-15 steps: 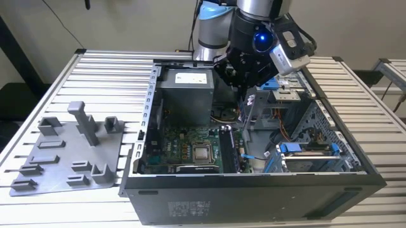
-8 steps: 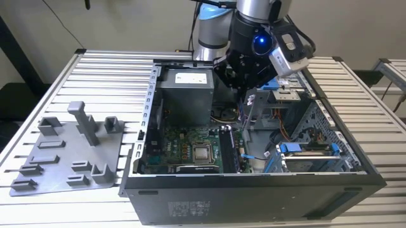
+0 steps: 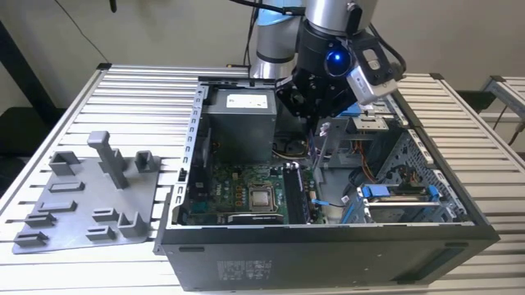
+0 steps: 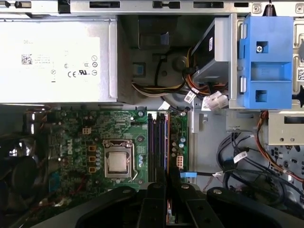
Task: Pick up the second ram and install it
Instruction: 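Insert the second ram into the second slot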
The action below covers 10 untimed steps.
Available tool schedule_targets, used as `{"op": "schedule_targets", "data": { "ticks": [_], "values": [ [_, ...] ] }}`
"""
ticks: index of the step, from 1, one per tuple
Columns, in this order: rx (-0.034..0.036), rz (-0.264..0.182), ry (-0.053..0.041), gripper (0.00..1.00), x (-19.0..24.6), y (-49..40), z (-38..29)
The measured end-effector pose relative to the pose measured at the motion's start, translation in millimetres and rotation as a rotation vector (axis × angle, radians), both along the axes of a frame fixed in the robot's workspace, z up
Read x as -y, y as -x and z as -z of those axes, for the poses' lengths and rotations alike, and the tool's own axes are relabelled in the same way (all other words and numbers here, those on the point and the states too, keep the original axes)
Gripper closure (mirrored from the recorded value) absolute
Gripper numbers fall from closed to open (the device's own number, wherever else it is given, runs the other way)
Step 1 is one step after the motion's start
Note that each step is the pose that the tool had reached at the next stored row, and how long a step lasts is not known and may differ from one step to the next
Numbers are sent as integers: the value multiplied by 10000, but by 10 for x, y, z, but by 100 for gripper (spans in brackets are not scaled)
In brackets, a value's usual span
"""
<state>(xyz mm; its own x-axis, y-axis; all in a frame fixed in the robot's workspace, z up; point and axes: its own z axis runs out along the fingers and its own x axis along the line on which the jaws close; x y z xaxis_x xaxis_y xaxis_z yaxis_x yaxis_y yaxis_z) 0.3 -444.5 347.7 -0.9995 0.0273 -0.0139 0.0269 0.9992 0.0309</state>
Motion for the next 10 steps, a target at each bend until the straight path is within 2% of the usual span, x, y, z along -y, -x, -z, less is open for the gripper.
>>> {"op": "schedule_targets", "data": {
  "ticks": [10],
  "values": [
    [0,0,0,86,0,-8,78]
  ]
}}
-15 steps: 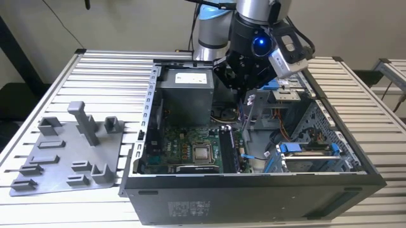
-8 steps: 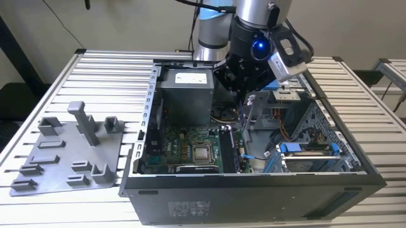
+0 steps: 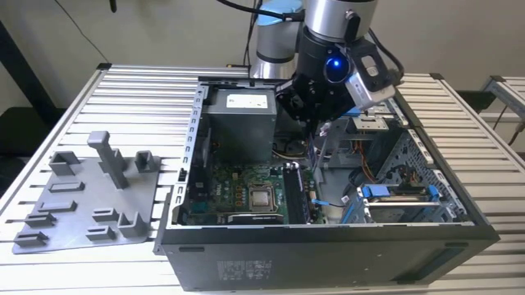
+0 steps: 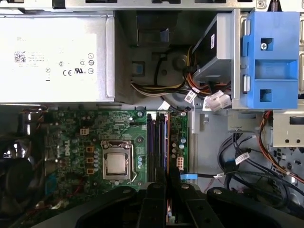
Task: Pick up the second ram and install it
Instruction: 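Insert the second ram into the second slot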
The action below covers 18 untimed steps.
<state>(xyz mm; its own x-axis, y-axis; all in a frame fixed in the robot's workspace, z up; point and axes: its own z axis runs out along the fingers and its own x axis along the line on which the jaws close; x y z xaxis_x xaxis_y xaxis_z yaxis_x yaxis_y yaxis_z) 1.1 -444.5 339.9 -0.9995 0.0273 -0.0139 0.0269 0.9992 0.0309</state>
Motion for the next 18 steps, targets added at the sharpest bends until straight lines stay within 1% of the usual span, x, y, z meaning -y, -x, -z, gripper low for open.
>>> {"op": "schedule_targets", "data": {
  "ticks": [18],
  "values": [
    [0,4,1,86,0,-14,137]
  ]
}}
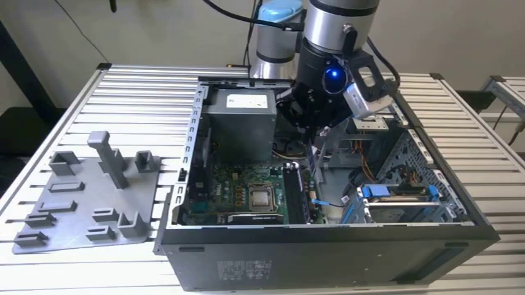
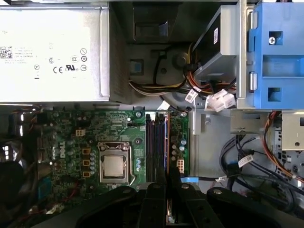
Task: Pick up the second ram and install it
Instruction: 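Insert the second ram into the second slot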
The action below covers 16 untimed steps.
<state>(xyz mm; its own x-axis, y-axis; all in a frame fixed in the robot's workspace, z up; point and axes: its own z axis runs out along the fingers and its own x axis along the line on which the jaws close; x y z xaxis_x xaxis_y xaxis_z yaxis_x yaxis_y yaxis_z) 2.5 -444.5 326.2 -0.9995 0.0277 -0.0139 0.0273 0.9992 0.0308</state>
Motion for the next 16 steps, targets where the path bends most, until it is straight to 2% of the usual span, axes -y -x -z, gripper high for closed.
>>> {"op": "schedule_targets", "data": {
  "ticks": [3,7,16],
  "values": [
    [-16,1,0,86,0,-4,20],
    [-73,18,0,86,-1,-5,40],
    [-74,38,-1,86,-4,-6,95]
  ]
}}
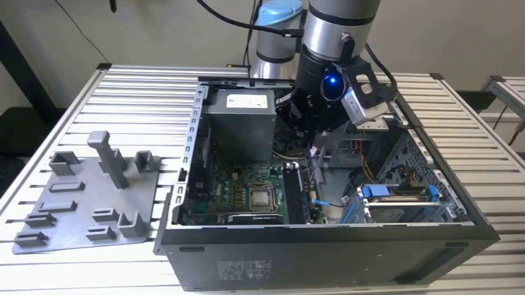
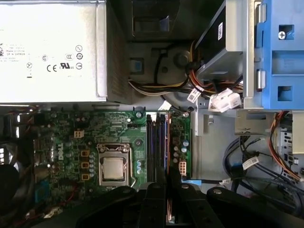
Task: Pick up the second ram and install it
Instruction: 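Insert the second ram into the second slot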
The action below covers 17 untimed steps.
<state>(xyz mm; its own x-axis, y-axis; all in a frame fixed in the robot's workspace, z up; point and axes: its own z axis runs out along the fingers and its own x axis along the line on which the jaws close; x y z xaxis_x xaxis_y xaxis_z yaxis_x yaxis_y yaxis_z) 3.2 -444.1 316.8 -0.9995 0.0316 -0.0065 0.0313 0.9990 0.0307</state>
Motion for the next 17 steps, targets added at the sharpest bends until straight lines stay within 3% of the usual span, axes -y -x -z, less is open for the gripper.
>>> {"op": "schedule_targets", "data": {
  "ticks": [11,17],
  "values": [
    [0,6,3,86,0,0,127],
    [21,7,145,86,-2,0,210]
  ]
}}
